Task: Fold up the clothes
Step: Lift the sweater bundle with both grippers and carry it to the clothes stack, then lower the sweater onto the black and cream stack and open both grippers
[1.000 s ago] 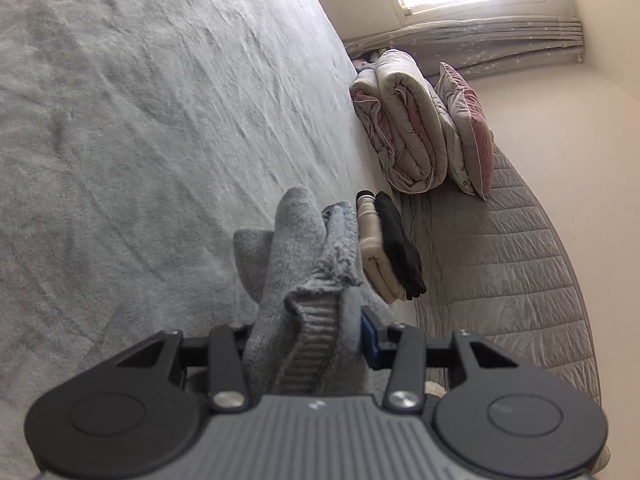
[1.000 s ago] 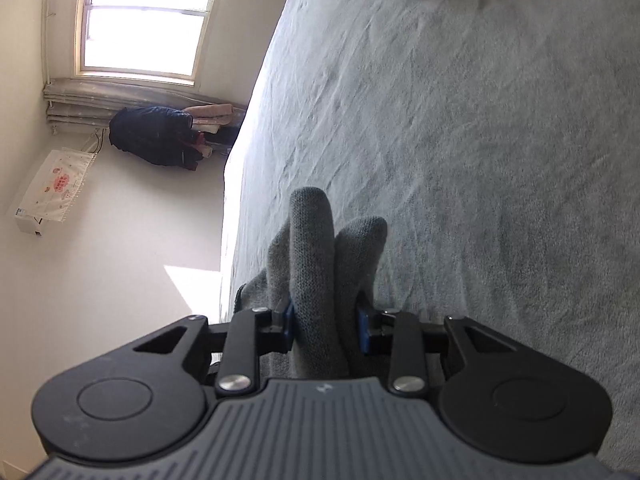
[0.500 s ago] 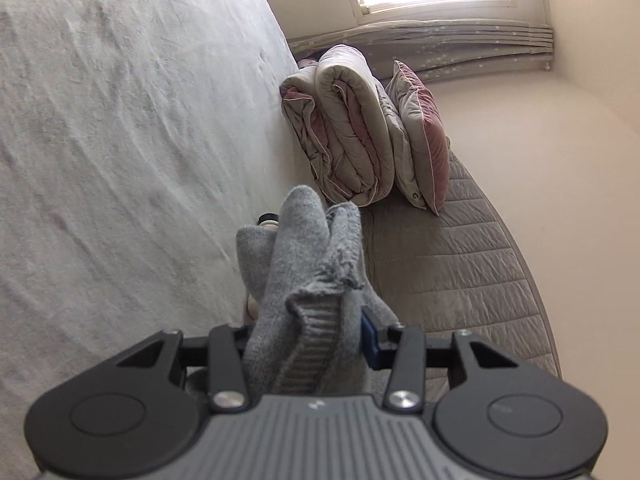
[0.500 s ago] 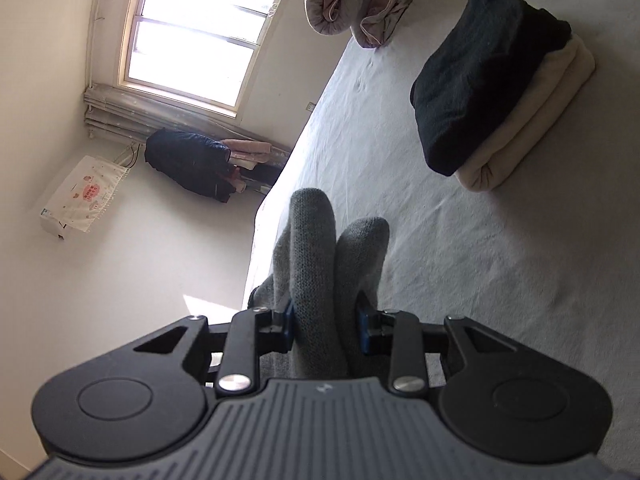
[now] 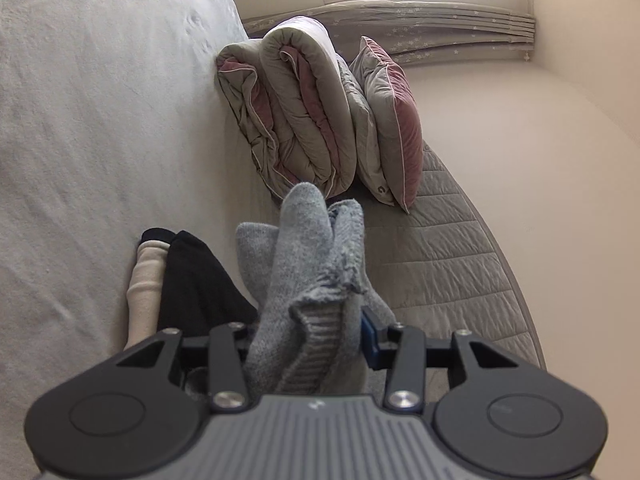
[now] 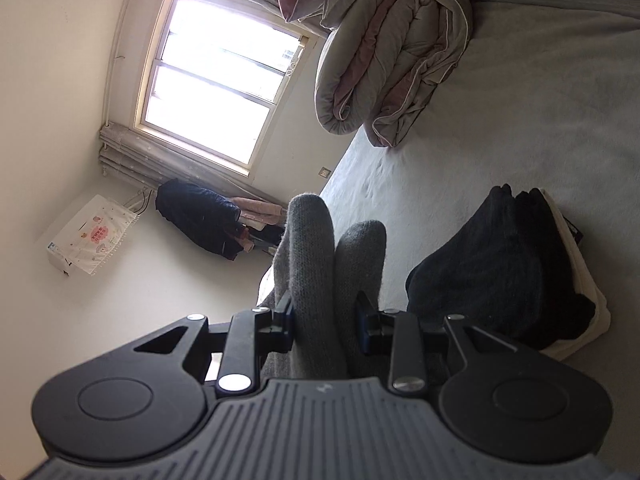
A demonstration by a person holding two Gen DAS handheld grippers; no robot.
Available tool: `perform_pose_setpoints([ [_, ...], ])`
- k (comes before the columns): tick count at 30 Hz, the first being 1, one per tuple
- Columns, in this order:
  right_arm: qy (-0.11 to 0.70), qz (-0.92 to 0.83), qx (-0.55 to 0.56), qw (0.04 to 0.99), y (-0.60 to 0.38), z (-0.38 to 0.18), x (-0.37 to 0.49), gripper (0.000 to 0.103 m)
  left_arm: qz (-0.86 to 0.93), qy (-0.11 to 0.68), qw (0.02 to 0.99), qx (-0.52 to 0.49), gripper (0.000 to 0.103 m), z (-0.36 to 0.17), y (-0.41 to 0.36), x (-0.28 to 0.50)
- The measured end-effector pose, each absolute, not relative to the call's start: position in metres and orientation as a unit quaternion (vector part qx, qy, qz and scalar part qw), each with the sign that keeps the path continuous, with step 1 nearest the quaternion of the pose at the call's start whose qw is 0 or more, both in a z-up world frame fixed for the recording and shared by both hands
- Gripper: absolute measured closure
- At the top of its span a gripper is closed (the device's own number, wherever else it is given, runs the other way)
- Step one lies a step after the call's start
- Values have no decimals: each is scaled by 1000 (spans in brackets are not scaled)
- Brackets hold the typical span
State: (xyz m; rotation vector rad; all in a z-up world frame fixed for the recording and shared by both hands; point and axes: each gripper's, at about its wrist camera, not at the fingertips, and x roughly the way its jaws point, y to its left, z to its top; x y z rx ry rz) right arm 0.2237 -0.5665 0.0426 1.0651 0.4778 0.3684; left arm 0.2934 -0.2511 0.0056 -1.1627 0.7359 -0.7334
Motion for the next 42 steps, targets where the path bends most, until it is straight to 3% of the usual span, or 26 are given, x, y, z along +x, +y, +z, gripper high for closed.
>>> perform_pose_setpoints([
  [6, 206, 151, 508, 822, -597, 28, 242, 70, -338, 343, 697, -532, 60, -11, -289, 318],
  [11, 199, 133, 542, 805, -616, -19, 258, 69, -315, 339, 723, -513, 60, -44, -302, 327],
  [14, 192, 115, 541, 811, -616, -54, 263, 64, -294, 330, 750, -491, 54, -63, -301, 330],
  [15, 183, 115, 543, 812, -616, -63, 262, 56, -295, 325, 753, -490, 52, -68, -299, 331],
  [17, 156, 133, 556, 805, -616, -76, 257, 51, -302, 311, 764, -478, 49, -66, -292, 331],
  [20, 129, 129, 531, 827, -617, -69, 246, 49, -294, 276, 798, -448, 42, -51, -281, 329],
  [24, 82, 72, 429, 896, -604, -37, 225, 48, -303, 223, 820, -431, 42, -31, -272, 334],
  [26, 52, 55, 370, 926, -592, -24, 215, 54, -315, 200, 828, -418, 43, -21, -273, 335],
  [28, 28, 48, 313, 948, -577, -15, 208, 67, -330, 188, 838, -392, 46, -18, -281, 337],
  [35, 73, 32, 204, 976, -547, -24, 225, 89, -328, 206, 855, -344, 57, -38, -297, 349],
  [41, 78, 53, 237, 967, -559, -37, 223, 88, -317, 226, 849, -358, 59, -48, -288, 352],
  [42, 73, 61, 246, 965, -560, -36, 221, 81, -316, 230, 847, -359, 56, -45, -286, 352],
])
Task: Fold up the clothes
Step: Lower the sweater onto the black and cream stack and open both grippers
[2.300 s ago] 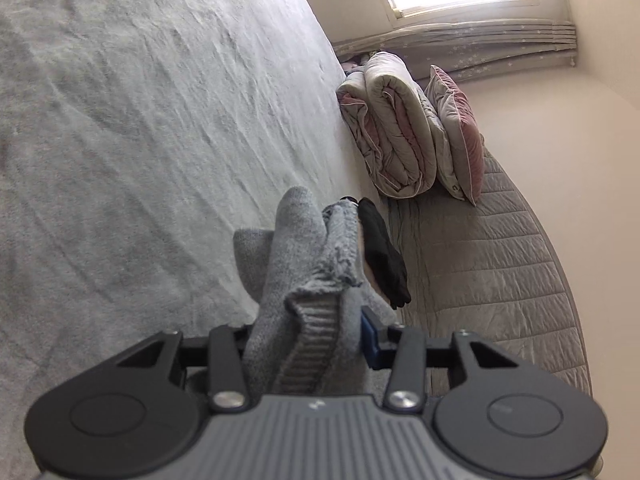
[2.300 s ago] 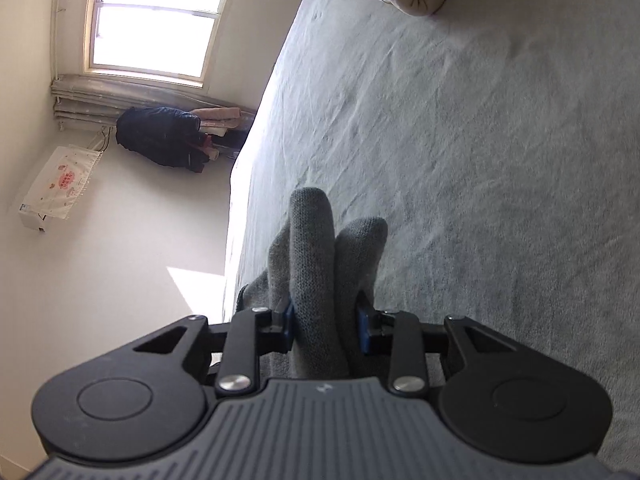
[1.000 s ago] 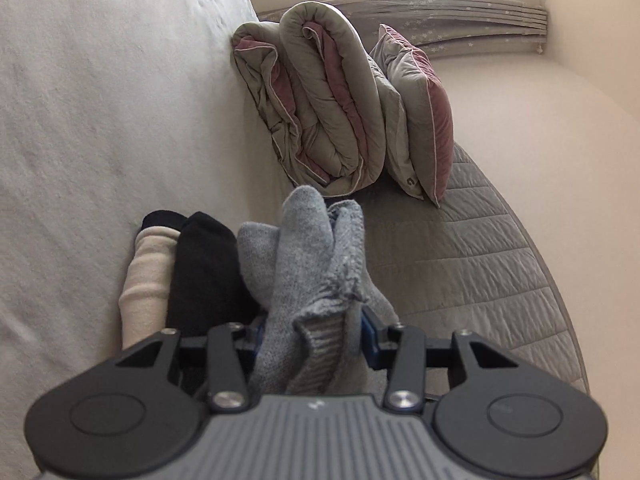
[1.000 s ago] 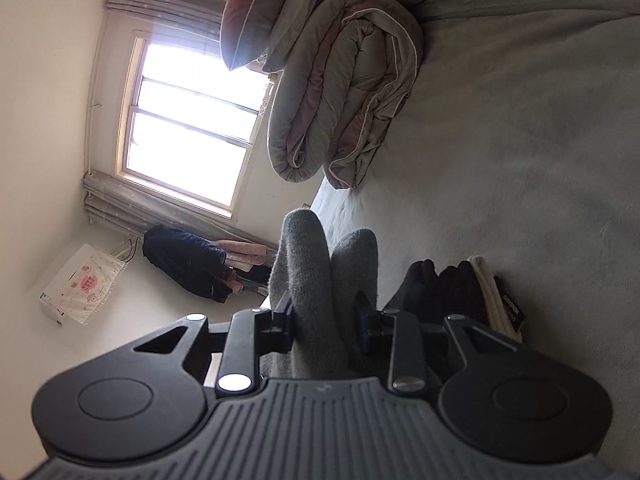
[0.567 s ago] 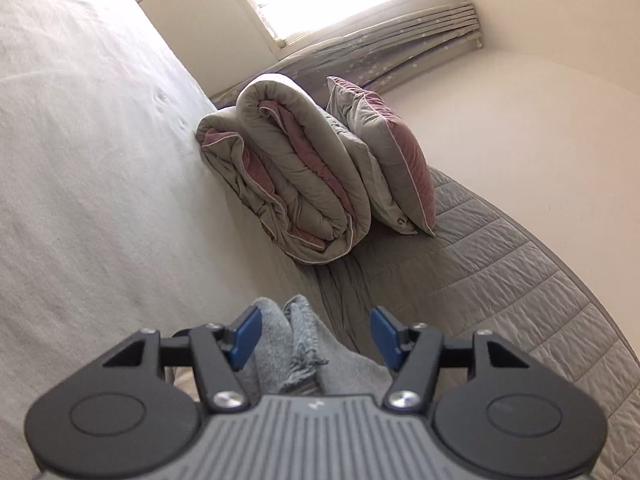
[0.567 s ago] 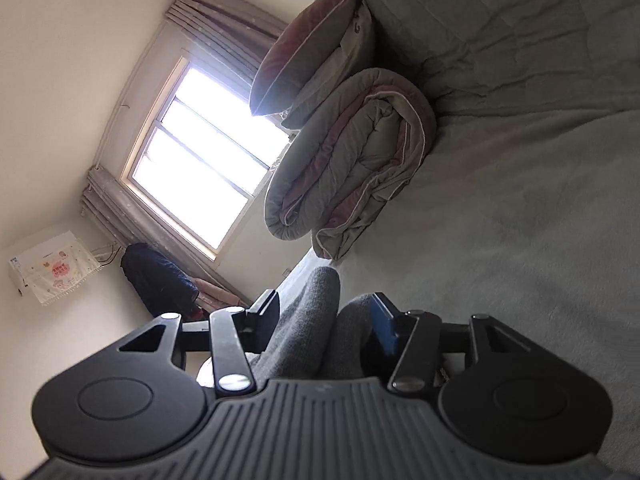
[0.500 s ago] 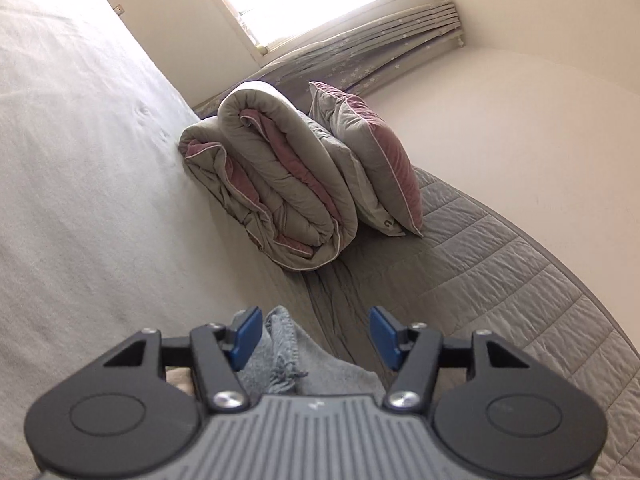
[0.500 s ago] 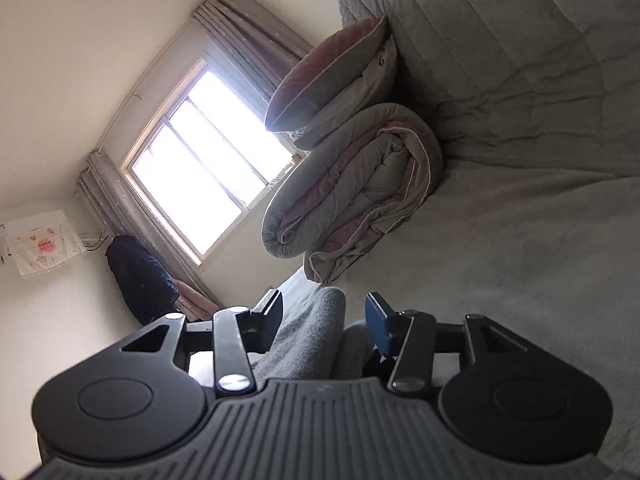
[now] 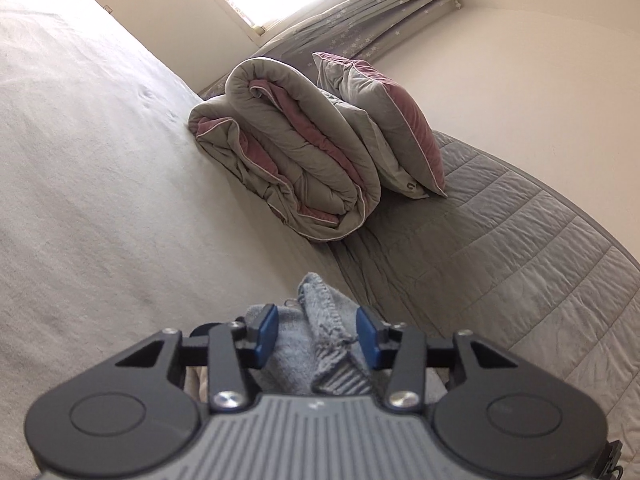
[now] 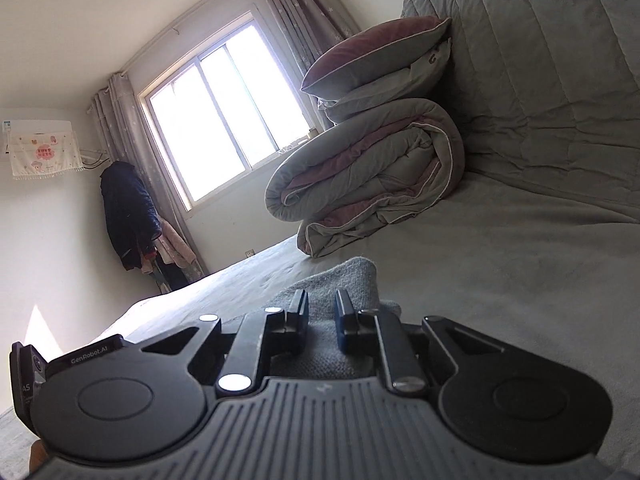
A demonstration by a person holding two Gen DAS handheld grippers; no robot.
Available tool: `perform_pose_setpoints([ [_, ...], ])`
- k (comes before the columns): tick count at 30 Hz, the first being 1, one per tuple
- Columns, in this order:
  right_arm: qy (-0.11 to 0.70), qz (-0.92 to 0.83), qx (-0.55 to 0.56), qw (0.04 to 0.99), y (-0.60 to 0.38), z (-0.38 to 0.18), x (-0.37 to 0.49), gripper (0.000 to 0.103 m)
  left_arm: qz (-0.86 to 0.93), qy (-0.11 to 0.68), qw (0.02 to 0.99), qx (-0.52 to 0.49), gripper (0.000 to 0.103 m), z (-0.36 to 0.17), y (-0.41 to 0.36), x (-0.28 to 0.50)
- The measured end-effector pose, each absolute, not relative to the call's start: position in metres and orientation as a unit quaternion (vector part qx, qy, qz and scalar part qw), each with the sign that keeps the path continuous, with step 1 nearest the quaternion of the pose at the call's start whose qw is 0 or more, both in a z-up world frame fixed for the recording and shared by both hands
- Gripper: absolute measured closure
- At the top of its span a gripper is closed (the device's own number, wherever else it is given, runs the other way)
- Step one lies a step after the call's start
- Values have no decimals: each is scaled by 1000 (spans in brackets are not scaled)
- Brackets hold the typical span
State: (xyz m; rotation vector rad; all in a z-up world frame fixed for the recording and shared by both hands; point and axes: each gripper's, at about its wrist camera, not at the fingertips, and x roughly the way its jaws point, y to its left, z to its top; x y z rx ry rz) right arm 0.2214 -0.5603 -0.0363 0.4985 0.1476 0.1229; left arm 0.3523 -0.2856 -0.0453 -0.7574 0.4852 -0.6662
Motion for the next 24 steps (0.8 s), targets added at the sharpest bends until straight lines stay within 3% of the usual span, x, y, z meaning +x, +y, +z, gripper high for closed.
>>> perform_pose_setpoints([
  [5, 70, 51, 227, 970, -559, -23, 213, 72, -303, 228, 855, -355, 39, -13, -268, 338],
  [7, 72, 43, 215, 973, -557, -16, 210, 54, -299, 222, 865, -338, 33, -2, -260, 324],
  [17, 136, 30, 168, 976, -531, 10, 205, 54, -247, 271, 903, -226, 31, 20, -232, 260],
  [24, 194, 19, 153, 969, -504, 39, 174, 47, -237, 314, 902, -176, 26, 33, -236, 224],
])
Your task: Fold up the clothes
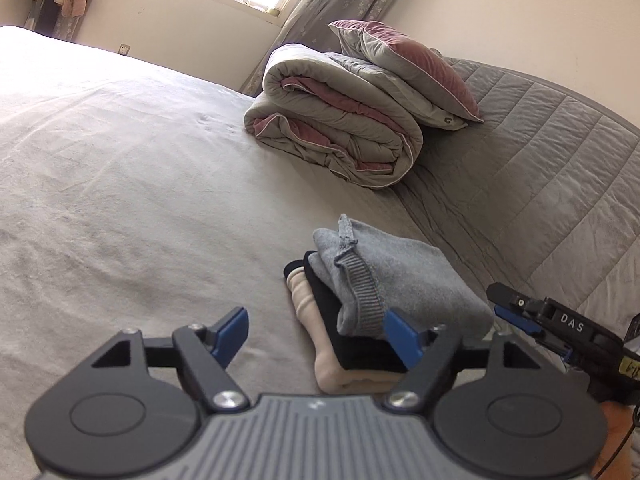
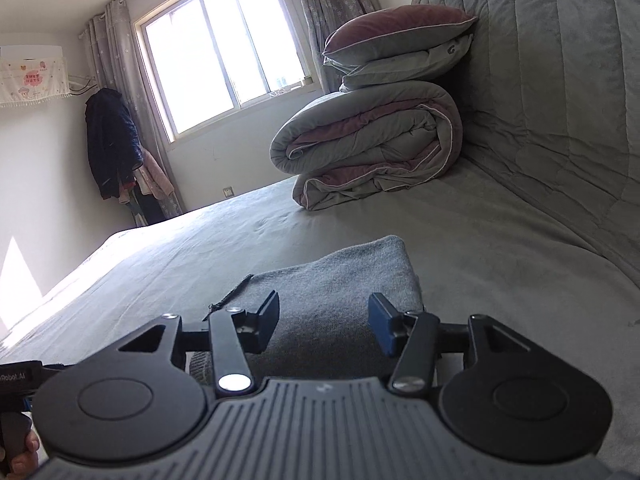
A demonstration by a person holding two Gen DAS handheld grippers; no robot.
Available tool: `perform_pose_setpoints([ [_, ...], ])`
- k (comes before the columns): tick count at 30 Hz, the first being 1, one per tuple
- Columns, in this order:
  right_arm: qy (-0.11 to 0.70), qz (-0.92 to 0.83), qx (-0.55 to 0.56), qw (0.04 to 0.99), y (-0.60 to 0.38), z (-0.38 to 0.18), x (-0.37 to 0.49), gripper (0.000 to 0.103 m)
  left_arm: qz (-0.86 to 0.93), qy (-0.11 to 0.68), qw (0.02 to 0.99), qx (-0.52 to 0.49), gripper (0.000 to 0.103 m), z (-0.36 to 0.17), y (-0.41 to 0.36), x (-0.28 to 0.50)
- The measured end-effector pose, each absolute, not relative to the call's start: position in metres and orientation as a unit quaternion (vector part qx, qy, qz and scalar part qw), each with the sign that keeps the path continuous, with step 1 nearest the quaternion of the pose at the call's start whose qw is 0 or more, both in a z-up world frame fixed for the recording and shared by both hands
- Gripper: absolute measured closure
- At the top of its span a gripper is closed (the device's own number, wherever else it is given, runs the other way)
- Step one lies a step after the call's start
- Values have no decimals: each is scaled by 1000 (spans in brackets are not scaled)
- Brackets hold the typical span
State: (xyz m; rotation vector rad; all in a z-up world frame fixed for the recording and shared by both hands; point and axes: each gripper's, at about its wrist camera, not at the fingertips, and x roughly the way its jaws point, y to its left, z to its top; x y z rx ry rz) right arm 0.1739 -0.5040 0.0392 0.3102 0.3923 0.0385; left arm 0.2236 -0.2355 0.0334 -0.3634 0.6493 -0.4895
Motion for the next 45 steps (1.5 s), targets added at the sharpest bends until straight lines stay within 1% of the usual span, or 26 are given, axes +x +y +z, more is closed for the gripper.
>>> perform_pose_setpoints([
  [3, 214, 1, 143, 966, -491, 52, 157, 41, -237, 329, 902, -147, 25, 42, -238, 203],
  [5, 228, -14, 141, 963, -483, 58, 145, 39, -235, 342, 899, -140, 23, 47, -238, 193],
  [8, 246, -29, 152, 957, -474, 66, 126, 38, -239, 369, 888, -133, 18, 53, -235, 176],
  [9, 252, -35, 155, 954, -470, 68, 119, 37, -242, 377, 885, -130, 14, 55, -234, 171],
  [11, 265, -45, 164, 949, -463, 71, 106, 33, -233, 393, 881, -120, 12, 58, -234, 163],
  [14, 272, -56, 170, 946, -451, 74, 86, 26, -220, 414, 877, -106, 4, 63, -232, 149],
  [15, 272, -60, 172, 945, -446, 75, 80, 22, -217, 419, 876, -102, 1, 65, -231, 143],
  [16, 273, -65, 173, 944, -442, 76, 73, 17, -213, 424, 875, -97, 1, 67, -229, 138],
  [17, 275, -69, 175, 943, -438, 76, 67, 15, -209, 429, 874, -93, 1, 68, -228, 133],
  [19, 277, -80, 175, 942, -430, 77, 55, 5, -203, 437, 872, -86, 1, 71, -225, 123],
  [21, 274, -93, 171, 942, -422, 78, 43, 0, -198, 445, 870, -81, 1, 72, -222, 113],
  [24, 281, -108, 162, 940, -410, 77, 31, 0, -201, 441, 872, -69, 1, 75, -219, 101],
  [28, 310, -118, 173, 928, -403, 71, 20, 0, -188, 433, 881, -38, 0, 78, -218, 86],
  [32, 300, -149, 184, 924, -396, 61, 1, 0, -166, 431, 887, -13, 0, 77, -217, 76],
  [35, 305, -179, 172, 920, -389, 52, -7, 0, -149, 428, 891, 3, 0, 73, -217, 71],
  [39, 264, -202, 135, 933, -382, 30, -18, 0, -137, 421, 896, 18, 0, 63, -219, 68],
  [40, 263, -207, 128, 933, -381, 23, -19, 0, -132, 419, 898, 24, 0, 60, -220, 68],
  [42, 293, -200, 121, 927, -381, 15, -13, 0, -120, 418, 900, 34, 0, 52, -224, 69],
  [45, 282, -184, 129, 933, -381, 17, -12, 0, -115, 419, 900, 38, 0, 45, -228, 70],
])
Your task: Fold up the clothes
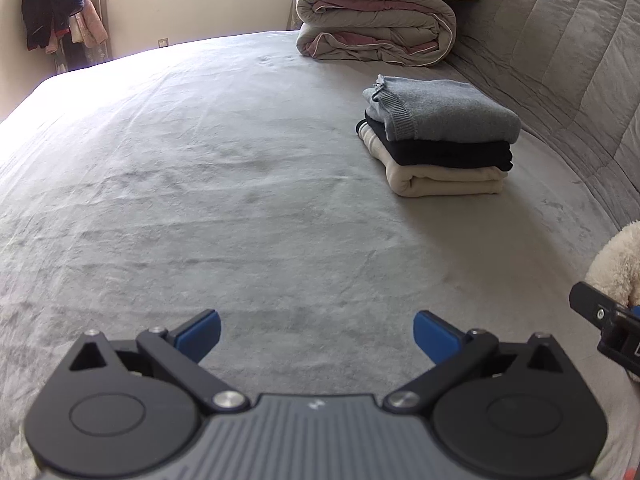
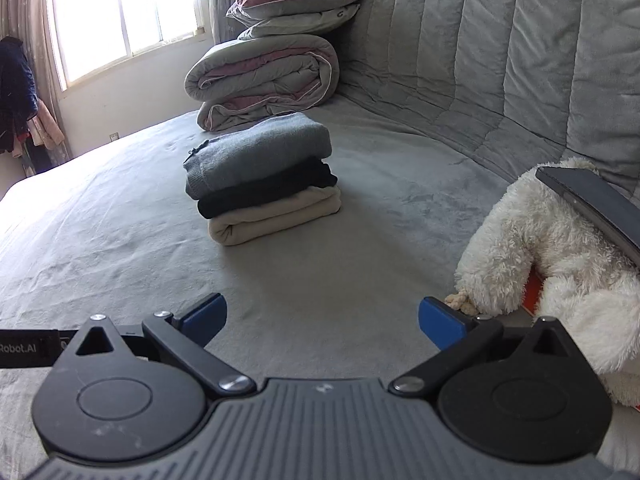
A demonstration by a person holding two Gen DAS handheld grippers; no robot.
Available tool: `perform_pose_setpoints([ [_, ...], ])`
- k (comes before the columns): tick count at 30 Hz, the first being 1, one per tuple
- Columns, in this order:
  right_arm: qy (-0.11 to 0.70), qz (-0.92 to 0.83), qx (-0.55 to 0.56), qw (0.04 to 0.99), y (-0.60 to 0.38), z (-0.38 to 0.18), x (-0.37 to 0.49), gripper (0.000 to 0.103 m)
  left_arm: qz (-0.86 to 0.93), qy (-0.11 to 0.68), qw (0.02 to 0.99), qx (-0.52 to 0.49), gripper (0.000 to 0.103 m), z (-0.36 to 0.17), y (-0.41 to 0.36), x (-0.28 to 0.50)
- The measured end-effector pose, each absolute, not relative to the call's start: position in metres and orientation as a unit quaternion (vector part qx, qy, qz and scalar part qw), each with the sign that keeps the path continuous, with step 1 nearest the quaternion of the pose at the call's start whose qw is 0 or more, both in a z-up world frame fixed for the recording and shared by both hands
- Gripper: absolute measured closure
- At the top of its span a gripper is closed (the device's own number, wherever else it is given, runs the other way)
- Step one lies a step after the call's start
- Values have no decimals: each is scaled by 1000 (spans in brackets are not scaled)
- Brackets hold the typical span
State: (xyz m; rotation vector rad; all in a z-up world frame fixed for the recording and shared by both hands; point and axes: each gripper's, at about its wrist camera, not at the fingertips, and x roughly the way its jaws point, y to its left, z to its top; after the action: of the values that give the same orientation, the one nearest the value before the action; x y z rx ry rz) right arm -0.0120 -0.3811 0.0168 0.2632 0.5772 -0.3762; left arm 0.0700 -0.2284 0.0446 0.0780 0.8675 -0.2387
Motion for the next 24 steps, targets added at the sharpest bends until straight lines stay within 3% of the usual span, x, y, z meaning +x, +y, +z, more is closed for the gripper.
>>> perform_pose_setpoints([
  [24, 315, -192, 87, 926, -376, 3, -5, 0, -120, 421, 898, 50, 0, 33, -246, 70],
])
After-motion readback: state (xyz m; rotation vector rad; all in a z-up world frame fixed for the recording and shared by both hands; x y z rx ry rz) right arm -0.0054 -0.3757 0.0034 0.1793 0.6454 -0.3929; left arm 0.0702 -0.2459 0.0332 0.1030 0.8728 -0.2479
